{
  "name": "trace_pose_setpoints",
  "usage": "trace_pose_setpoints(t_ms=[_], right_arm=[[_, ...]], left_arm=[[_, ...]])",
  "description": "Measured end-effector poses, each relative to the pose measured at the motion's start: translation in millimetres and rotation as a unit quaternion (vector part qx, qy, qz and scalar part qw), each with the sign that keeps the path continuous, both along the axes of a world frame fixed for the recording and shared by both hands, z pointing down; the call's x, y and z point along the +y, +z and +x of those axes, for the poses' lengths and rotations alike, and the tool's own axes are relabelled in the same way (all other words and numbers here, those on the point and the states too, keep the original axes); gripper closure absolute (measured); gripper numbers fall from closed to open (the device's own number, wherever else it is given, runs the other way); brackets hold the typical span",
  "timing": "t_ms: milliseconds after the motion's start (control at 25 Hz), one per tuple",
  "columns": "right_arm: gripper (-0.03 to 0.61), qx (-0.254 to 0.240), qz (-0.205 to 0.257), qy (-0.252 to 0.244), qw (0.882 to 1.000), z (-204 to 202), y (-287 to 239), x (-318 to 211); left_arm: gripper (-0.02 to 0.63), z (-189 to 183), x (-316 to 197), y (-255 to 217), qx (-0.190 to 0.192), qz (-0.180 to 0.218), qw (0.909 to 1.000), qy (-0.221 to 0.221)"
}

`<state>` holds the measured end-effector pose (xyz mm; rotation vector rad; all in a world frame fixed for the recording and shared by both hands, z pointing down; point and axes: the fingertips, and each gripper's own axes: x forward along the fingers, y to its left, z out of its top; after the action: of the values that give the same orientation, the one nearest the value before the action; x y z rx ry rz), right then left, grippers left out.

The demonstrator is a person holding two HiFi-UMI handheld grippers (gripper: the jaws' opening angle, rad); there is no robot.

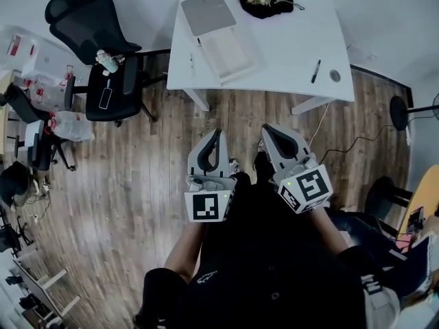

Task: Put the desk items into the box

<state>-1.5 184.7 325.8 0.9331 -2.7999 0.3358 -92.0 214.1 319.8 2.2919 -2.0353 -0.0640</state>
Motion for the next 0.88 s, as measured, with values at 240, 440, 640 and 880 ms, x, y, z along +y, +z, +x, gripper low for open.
trace_pose_setpoints(t_ms=[240, 440, 640, 880], right_arm=[[0.580, -0.006, 0.003, 0.003, 1.000, -13.5, 3.6, -36.1], [0.580, -0.012, 0.002, -0.007, 1.000, -26.8, 7.8, -75.5], [0.580, -0.012, 0.002, -0.035, 0.999, -42.7, 9.0, -120.3], [0.580, -0.012, -0.011, -0.052, 0.999, -49.9, 15.2, -174.6]], left_arm=[[0.606, -7.6, -21.9, 10.6, -0.002, -0.012, 0.9999, -0.005], [0.606, -18.7, -50.0, 12.0, 0.002, -0.013, 0.9994, -0.031], [0.606, -31.4, -89.9, 21.7, -0.004, -0.028, 0.9979, -0.057], [0.606, -36.6, -139.9, 18.2, -0.009, -0.030, 0.9965, -0.077]])
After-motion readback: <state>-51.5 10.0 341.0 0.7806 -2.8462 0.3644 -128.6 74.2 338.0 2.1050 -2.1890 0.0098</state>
